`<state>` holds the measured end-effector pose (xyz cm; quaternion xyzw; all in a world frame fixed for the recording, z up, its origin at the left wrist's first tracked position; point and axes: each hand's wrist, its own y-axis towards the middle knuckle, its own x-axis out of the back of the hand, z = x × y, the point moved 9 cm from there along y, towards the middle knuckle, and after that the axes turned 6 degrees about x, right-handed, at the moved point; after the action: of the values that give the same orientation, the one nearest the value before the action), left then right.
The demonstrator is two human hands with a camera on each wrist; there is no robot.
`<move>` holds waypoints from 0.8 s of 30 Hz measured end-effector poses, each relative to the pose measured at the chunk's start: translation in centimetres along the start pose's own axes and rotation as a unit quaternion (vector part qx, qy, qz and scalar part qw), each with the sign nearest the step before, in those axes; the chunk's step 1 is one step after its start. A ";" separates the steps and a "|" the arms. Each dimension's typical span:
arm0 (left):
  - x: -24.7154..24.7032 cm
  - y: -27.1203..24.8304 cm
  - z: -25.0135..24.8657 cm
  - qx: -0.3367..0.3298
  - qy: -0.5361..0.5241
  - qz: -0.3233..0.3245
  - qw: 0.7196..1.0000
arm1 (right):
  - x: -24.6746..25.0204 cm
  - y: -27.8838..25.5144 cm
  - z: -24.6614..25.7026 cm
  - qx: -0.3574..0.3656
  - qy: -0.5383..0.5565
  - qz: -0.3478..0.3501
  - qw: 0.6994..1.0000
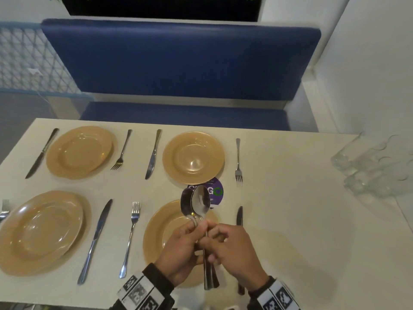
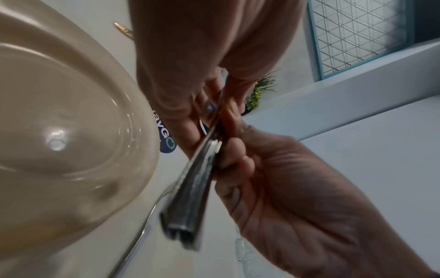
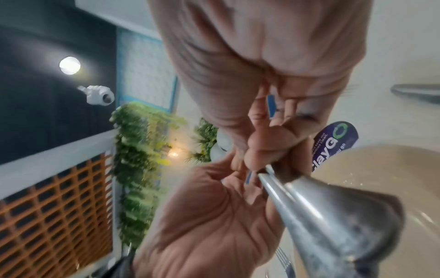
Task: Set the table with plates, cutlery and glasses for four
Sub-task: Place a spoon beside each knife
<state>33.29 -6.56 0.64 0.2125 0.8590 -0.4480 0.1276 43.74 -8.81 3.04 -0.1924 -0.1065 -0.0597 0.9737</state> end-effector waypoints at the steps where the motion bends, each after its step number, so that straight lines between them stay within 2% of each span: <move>1: 0.4 -0.1 -0.2 0.004 -0.003 0.008 1.000 | -0.3 -0.1 0.2 0.002 0.011 -0.004 1.000; 7: 2.7 -0.4 -1.1 -0.004 0.057 0.021 0.998 | -2.0 -1.0 0.9 0.006 0.030 -0.041 0.999; 12: 4.5 -0.9 -1.7 -0.070 0.128 -0.028 0.989 | -1.4 -2.8 0.5 0.009 -0.042 -0.172 0.984; 15: 5.3 -1.5 -1.9 -0.064 0.130 -0.027 0.989 | 2.1 -4.2 -2.6 -0.041 -0.094 -0.222 0.970; 19: 7.7 -2.7 -2.0 -0.043 0.162 -0.043 0.985 | 8.9 -5.3 -9.1 -0.103 -0.193 -0.279 0.935; 24: 10.8 -5.2 -0.7 -0.038 0.161 -0.100 0.981 | 10.5 -3.6 -15.4 -0.146 -0.232 -0.260 0.926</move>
<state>21.35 -5.95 0.34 0.1902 0.9017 -0.3851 -0.0497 56.22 -18.82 -7.12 -0.3063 -0.3655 -0.2797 0.8333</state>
